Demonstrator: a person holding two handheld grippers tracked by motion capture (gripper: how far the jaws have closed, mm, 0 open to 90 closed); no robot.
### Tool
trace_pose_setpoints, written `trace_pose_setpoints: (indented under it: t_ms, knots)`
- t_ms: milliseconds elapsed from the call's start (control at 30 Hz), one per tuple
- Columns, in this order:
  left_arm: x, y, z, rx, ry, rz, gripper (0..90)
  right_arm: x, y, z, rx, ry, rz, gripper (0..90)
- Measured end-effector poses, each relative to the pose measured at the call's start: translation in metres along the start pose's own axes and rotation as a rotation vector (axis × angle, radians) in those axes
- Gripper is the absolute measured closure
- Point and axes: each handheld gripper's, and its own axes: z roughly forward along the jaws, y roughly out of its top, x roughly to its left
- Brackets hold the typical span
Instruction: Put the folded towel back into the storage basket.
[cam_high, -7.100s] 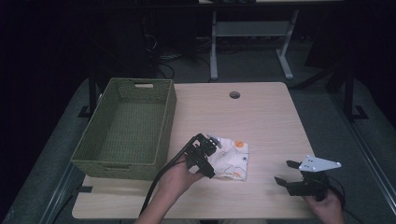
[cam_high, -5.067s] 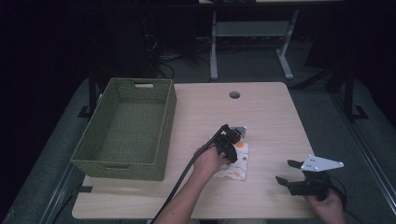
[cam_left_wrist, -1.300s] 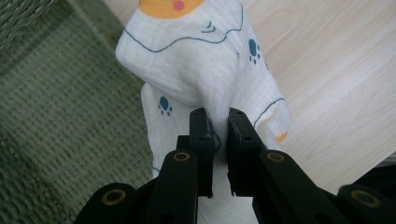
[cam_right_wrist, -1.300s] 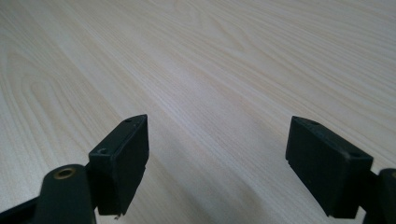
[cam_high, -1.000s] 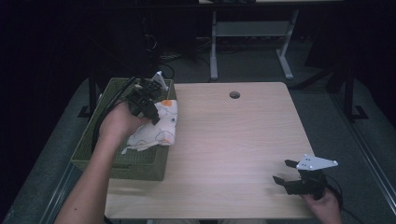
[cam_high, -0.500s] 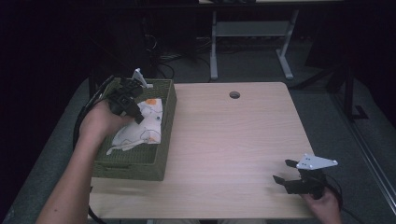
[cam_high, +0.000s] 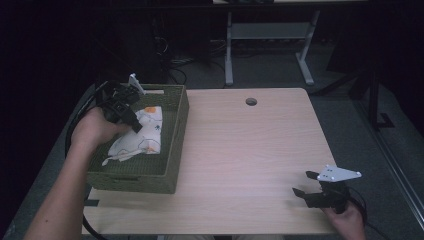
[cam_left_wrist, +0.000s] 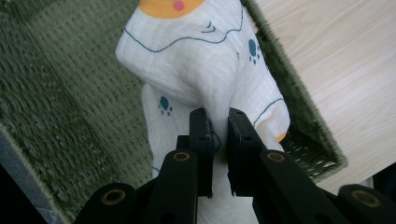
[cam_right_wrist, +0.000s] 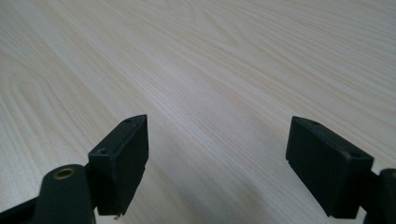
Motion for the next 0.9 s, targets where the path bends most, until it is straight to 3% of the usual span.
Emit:
trace_pose_setpoints:
  t_ms: [367,667,900]
  knots:
    - [0.016,-0.006,0.025,0.009,-0.021,-0.025,82.2,-0.001,0.000,-0.001,-0.001,-0.005,0.002,20.8]
    - [0.021,-0.005,0.039,0.021,-0.039,0.006,81.7,-0.002,0.000,-0.001,0.000,-0.006,0.001,20.8]
    - [0.025,-0.007,0.049,0.023,-0.051,-0.015,81.7,-0.002,-0.001,-0.001,0.002,-0.004,0.006,20.9]
